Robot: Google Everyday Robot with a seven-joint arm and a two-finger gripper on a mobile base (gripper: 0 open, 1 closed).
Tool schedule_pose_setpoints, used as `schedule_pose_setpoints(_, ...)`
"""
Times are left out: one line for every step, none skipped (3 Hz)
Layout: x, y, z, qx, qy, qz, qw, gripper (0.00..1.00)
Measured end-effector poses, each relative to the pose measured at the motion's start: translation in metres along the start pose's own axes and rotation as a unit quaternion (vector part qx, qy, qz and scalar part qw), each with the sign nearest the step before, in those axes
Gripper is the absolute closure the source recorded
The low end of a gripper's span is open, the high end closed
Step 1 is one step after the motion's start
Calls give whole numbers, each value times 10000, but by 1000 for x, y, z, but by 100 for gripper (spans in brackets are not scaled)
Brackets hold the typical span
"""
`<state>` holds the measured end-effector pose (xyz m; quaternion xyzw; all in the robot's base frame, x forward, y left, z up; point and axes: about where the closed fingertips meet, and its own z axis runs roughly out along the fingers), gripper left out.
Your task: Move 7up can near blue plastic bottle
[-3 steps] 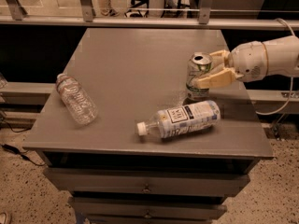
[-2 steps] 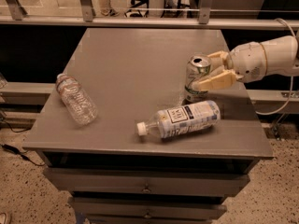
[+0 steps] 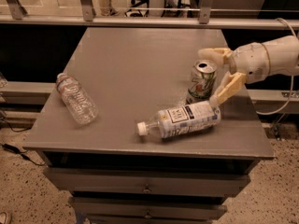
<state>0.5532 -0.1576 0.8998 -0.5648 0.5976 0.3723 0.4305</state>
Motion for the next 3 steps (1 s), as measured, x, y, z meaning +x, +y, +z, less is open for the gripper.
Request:
schedule_pose_setpoints(5, -2, -32, 512, 175, 66, 9985, 0)
schedule_pose_setpoints(-3, -3, -73, 1339, 389, 55, 9902, 0)
schedule_pose_setpoints(-7, -16, -79, 1638, 344, 26, 9859, 0)
